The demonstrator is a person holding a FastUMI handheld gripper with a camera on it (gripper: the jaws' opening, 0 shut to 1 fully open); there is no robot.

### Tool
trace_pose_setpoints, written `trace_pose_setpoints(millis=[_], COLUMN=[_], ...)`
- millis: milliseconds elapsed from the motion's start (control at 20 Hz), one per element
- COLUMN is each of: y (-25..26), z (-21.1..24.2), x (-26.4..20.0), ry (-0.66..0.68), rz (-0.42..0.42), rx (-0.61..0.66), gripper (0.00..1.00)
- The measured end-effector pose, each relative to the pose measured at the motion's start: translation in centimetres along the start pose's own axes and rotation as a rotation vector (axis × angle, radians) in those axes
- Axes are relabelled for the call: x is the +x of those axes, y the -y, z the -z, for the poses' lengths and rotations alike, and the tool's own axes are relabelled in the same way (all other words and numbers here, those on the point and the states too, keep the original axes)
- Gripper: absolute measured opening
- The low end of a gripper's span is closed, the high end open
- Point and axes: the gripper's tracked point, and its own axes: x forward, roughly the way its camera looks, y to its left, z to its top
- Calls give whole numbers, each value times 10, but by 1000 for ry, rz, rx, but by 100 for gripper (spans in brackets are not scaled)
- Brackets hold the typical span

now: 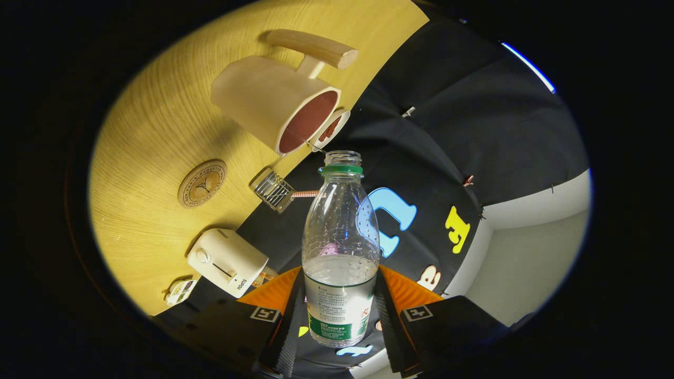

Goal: Take the bottle from table, then pour the juice into the cup, finally place the bottle on the coaster

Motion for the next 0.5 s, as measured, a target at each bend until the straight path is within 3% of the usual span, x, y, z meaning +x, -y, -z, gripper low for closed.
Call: trace_pose_setpoints(millis=[300, 500], y=[-7, -35], z=[0, -4], x=[0, 0], ry=[-1, -5], rz=[-14, -93], rx=[39, 278], gripper=[69, 69])
